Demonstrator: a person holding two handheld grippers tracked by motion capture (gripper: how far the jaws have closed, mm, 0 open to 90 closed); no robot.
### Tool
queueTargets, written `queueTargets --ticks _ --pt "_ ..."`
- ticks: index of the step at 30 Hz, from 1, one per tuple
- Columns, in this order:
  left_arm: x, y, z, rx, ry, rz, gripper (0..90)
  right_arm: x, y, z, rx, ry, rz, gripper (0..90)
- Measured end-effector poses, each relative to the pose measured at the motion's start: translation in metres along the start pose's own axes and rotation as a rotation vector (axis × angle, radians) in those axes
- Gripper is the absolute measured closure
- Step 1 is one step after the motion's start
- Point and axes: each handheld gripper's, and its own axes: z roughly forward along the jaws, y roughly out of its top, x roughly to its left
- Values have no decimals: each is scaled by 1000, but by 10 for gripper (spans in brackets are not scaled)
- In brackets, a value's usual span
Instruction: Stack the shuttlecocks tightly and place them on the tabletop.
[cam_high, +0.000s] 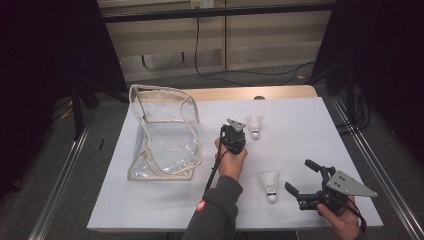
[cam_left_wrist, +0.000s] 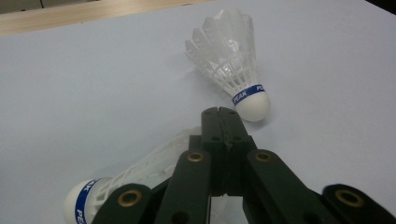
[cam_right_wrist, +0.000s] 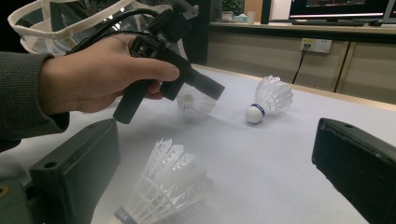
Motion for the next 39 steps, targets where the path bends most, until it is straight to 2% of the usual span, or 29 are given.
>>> queueTargets --ticks 13,26,30,36,39 --pt "-1 2 -5 -6 -53 10 888 1 0 0 2 0 -3 5" --pt "-3 4 -12 1 -75 9 880 2 0 1 6 9 -6 5" --pt "-3 7 -16 3 -85 19 870 1 -1 1 6 6 -3 5" --pt "-5 16 -23 -19 -84 55 806 2 0 1 7 8 -5 6" --pt "-4 16 -24 -10 -85 44 754 2 -1 1 7 8 -6 6"
